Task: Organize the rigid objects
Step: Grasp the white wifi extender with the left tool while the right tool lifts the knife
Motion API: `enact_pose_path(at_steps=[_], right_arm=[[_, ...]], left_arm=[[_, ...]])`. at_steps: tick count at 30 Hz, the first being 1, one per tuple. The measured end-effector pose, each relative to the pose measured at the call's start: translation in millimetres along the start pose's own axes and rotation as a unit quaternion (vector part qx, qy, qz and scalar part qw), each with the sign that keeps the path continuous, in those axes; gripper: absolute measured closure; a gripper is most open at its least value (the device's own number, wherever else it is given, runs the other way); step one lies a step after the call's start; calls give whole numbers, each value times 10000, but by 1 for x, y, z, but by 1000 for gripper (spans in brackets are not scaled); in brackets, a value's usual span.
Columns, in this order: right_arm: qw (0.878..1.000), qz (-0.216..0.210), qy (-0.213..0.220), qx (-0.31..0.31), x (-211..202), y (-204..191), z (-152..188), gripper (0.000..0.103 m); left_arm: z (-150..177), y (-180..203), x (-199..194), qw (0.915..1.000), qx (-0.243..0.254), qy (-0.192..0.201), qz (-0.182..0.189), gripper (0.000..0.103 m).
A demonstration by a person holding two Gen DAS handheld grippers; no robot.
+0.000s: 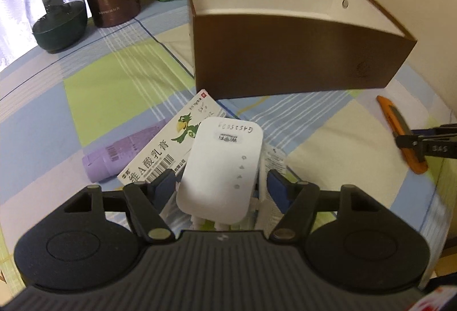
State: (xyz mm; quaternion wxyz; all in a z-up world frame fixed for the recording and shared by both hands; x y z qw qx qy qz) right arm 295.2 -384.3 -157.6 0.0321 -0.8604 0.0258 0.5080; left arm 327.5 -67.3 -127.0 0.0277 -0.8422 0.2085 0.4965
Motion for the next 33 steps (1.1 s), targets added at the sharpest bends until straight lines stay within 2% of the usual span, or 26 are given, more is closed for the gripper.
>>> enact_pose_path(at_steps=[6,14,24,28,33], right_arm=[[9999,-60,71,-72,-2,2,4,75],[9991,-205,100,-351,-7,0,12,75],[9962,-454,58,-745,-13,-9,23,75],[9929,-614,96,-1013,-16,-21,30,75],[9910,-579,140,-1196,-13,-30,29,75]], left_arm=[[3,-1,8,9999,14,-58,-100,44],[27,5,-12,9994,-178,21,-310,47],[71,13,-47,9935,-701,-357,-822,49],[74,15,-48,9926,-732,-407,-878,49],[66,12,-35,9925,-718,-396,-903,46]])
Point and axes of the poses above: each gripper's, at about its wrist camera, not at the fingertips, and x roughly the way its jaws point, y to its right, z to its underside, the point moved 2 cm from there along x, roughly the way its jaws point, and after that the axes turned 7 degrees about z, right-handed, at the moved point
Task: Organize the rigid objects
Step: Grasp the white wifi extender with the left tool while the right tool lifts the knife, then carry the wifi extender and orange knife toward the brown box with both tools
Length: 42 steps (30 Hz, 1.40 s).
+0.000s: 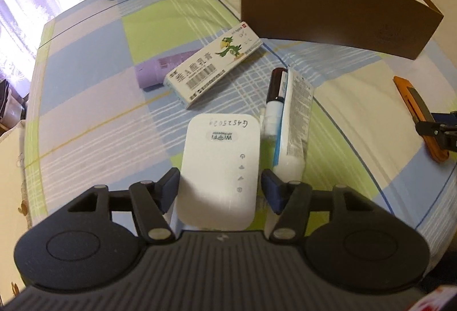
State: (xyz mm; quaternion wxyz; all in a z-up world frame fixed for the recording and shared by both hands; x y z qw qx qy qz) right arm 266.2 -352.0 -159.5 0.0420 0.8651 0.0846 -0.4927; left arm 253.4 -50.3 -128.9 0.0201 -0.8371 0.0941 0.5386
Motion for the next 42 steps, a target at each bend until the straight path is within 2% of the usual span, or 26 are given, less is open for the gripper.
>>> enact_pose_path(at_steps=[3,7,13,18,23,42], right_arm=[[10000,8,13,-37,3,0,-2,74],[10000,-2,27,-60,4,0,-3,71],[9999,-40,30,124,6,3,-6,67],[9994,-3,12,339,10,3,-13,67],[9998,138,1,152,13,-3,-17,68],[9998,-5,60,163,6,3,-15,70]], left_arm=[[-4,2,9,10000,-12,-12,17,46],[-5,2,15,10000,-70,-44,-47,51],[-5,3,16,9998,-167,-17,-126,51],[-4,7,15,9992,-245,-24,-299,51],[-2,10,15,9990,-189,-5,-397,51],[6,4,7,9976,-447,34,-531,51]])
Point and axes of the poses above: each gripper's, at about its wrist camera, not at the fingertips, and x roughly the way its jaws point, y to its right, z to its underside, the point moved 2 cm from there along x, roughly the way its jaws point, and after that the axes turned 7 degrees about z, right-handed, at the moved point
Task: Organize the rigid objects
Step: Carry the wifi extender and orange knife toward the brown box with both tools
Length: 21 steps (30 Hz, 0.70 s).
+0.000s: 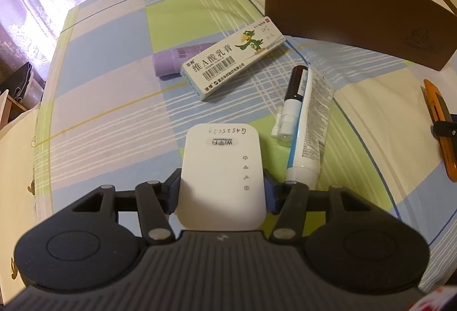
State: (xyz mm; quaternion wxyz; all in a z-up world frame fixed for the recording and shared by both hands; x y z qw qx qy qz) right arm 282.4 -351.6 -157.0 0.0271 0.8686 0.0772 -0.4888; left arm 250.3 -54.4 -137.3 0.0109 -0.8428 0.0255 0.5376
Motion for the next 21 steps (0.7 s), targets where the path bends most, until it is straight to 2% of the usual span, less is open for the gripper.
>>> enact_pose_path(at_steps=[21], right_arm=[[9993,-259,242,-80,-19,-3,-7,70]], left_arm=[[-9,7,-25,9994,-69,345,-8,51]])
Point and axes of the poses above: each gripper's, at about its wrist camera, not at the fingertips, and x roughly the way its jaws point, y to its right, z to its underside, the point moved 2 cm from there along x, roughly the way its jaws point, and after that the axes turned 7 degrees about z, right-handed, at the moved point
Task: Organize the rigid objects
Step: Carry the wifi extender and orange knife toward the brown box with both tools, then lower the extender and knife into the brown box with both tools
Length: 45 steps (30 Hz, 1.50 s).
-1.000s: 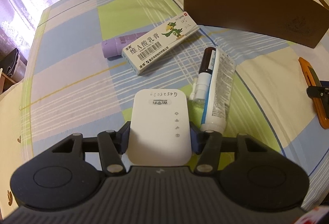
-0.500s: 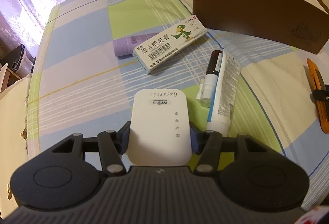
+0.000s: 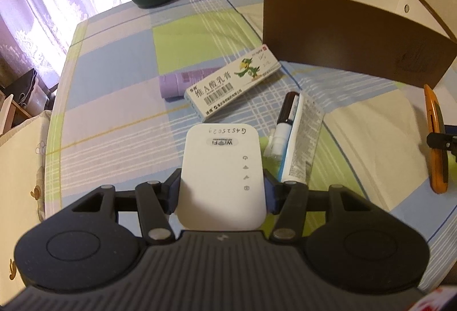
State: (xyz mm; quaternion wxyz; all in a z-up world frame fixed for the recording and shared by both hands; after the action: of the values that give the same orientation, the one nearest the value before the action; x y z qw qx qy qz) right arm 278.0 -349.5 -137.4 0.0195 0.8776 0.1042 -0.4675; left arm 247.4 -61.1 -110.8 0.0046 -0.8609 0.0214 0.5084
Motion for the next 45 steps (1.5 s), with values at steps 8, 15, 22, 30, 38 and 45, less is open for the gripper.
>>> enact_pose_path(at_steps=[8,15,22,30,38,45], right_arm=[[9998,-75,159,-9,-7,-2,-9,70],[9995,-136,289,28,-12,-3,-16,70],[9986,-167,497,69,-22,-2,-24,70],[9971,-232,712,105,-36,0,-37,70],[9945,-315,993,141,-56,1,-59,70],[9922,-371,1171,204,-67,4,-81,70]], left_arm=[[-13,10,-14,9996,93,262,74,51],[-24,17,-21,9988,180,434,155,51],[-39,30,-26,9971,339,624,272,51],[-57,49,-34,9935,602,867,433,51],[-81,69,-40,9886,810,1118,594,51],[-108,87,-43,9845,917,1273,784,51]])
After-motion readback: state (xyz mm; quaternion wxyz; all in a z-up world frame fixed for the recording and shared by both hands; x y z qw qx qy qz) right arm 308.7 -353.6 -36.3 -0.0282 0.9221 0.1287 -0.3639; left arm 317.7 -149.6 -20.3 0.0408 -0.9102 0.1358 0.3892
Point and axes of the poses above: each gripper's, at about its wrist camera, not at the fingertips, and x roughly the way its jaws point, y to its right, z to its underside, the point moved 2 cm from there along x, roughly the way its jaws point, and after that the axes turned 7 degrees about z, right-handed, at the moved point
